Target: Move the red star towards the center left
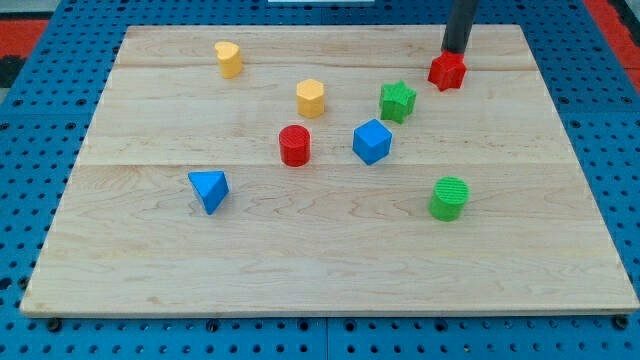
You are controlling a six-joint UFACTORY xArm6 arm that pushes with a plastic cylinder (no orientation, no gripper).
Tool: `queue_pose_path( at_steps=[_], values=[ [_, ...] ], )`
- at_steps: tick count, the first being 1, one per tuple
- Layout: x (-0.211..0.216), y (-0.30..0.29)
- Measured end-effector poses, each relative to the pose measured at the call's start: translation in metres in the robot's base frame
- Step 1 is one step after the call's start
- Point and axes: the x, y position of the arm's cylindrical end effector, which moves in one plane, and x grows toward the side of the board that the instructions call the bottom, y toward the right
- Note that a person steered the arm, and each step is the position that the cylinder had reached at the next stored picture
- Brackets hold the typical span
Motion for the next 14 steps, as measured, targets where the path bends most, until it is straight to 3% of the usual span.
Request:
queue_pose_path(
  at_steps=[2, 4, 7, 8, 10, 14],
  values=[
    [0.002, 0.01],
    [0.029, 0.032],
    [0.024, -0.051],
    [0.033, -0.022],
    [0.048, -0.079],
    [0.055, -0.265]
  ],
)
